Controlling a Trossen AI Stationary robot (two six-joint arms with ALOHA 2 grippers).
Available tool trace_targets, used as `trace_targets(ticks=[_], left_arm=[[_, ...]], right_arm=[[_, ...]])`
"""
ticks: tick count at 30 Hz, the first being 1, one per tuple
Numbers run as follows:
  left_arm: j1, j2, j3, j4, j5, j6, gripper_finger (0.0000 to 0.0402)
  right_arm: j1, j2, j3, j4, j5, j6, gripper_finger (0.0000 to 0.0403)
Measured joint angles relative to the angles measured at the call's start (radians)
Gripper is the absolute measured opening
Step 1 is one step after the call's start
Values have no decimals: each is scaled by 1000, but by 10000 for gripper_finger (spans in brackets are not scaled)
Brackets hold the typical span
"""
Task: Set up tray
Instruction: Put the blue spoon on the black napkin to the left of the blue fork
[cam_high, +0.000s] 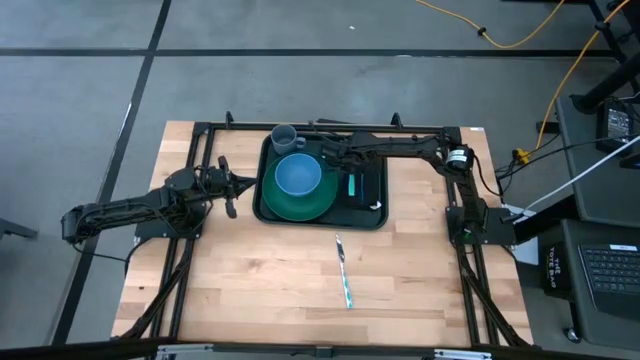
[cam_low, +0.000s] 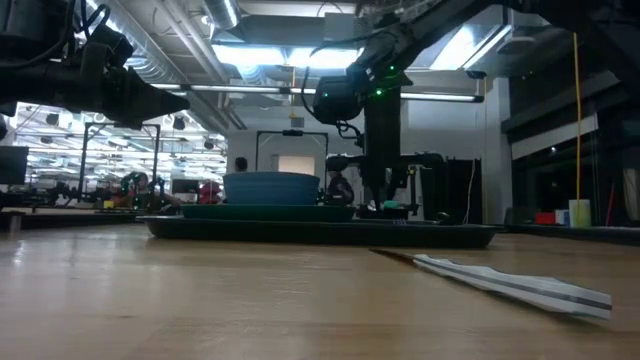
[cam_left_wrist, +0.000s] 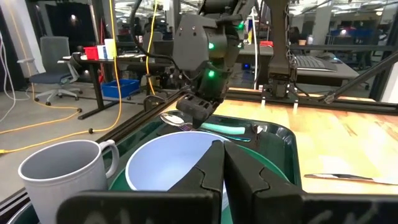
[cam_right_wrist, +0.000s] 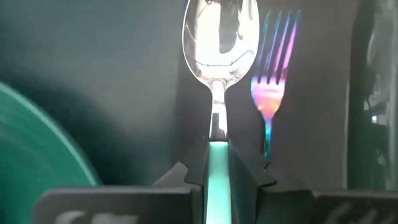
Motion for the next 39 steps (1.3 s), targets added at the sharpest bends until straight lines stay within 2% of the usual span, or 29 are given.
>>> trace_targets(ticks=[12,24,32,39], left_arm=[[0,0,0,0,0,0,4],[0,0,0,0,0,0,4],[0,0,0,0,0,0,4],[0,0,0,0,0,0,4]], right_arm=[[-16,8,0,26,-4,-1,42],[-34,6,-133,194,-45,-29,42],[-42,2,-144,208,-53,-42,42],[-42,3,-145,207,-59,-48,81]])
